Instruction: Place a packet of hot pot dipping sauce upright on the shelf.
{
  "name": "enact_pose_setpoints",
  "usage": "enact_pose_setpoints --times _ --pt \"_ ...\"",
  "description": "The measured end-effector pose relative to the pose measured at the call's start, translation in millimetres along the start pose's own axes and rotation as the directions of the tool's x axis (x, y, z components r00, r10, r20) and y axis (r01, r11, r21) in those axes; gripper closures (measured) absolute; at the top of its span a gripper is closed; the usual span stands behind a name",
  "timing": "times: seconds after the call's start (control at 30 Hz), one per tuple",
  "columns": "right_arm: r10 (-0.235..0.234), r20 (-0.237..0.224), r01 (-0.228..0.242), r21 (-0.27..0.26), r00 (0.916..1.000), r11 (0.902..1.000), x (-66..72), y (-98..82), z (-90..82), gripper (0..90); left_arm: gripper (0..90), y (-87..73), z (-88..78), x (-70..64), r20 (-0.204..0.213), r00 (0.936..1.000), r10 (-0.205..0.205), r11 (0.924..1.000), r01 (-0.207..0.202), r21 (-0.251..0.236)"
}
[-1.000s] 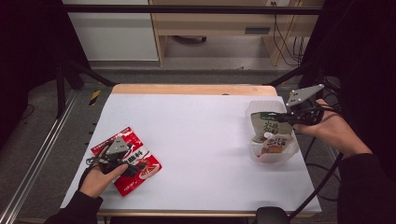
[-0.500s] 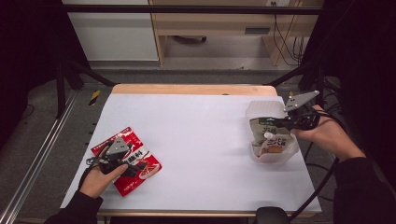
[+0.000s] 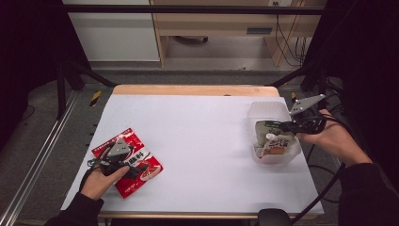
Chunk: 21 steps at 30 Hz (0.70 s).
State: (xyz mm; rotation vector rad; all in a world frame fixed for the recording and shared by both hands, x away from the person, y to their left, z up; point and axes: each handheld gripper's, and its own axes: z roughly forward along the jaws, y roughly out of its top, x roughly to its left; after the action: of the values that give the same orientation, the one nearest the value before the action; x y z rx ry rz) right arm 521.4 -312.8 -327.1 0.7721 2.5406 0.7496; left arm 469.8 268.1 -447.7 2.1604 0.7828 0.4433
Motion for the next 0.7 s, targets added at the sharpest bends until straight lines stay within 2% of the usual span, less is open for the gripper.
enact_pose_setpoints --times 0.3,0.37,0.6,0.7 --pt "0.032 0.022 -0.032 -0.002 0.9992 0.9995 -0.8 -3.5 1.5 71.2 6.1 -0.5 0.4 0.7 -0.005 1.0000 -0.001 1.0000 0.001 0.007" --pt "0.035 0.024 -0.035 0.000 0.9991 0.9994 1.0 -2.4 1.6 65.8 6.1 -0.4 0.2 0.7 -0.007 1.0000 -0.001 1.0000 0.001 0.006" --pt "0.035 0.038 -0.034 -0.043 0.9987 0.9985 8.4 6.8 -3.7 52.7 6.1 -0.3 0.0 0.6 -0.013 0.9999 0.000 1.0000 0.000 0.007" --pt "0.037 0.056 -0.034 -0.055 0.9977 0.9979 11.1 9.8 -4.3 44.0 6.1 -0.3 -0.3 0.8 -0.016 0.9999 -0.001 1.0000 0.001 0.005"
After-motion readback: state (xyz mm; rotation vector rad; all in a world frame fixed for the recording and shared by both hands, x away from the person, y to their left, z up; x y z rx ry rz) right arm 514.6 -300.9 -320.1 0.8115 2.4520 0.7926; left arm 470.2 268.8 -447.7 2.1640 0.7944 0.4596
